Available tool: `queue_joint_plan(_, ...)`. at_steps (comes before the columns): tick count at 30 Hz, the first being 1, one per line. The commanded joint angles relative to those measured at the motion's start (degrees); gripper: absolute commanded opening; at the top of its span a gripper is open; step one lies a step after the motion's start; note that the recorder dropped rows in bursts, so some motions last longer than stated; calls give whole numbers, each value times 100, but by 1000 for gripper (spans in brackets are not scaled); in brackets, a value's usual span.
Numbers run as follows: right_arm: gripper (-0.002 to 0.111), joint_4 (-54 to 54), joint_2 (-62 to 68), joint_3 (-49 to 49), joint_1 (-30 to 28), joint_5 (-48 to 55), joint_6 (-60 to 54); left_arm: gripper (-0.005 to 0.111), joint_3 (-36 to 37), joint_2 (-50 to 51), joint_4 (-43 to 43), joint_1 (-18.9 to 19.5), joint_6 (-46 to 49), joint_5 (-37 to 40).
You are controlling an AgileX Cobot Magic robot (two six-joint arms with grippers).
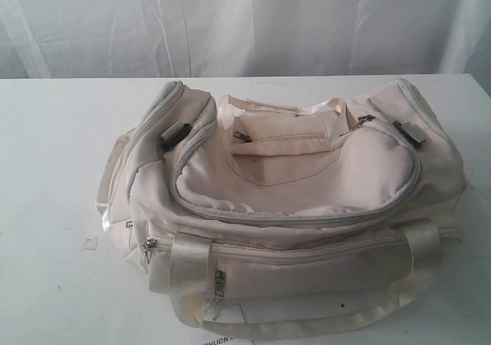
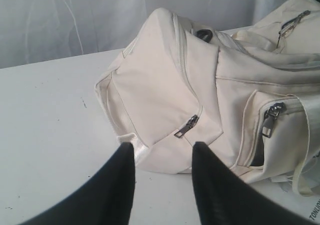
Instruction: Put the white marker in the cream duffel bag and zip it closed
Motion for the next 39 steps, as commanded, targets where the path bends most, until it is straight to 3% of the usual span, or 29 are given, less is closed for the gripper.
queue_joint_plan(1,0,-34,-39,27,-31,-48,5,42,22,-25,19,12,252,0)
queue_joint_plan(39,0,-33,-39,27,-31,-48,-30,42,22,-25,19,12,288,0)
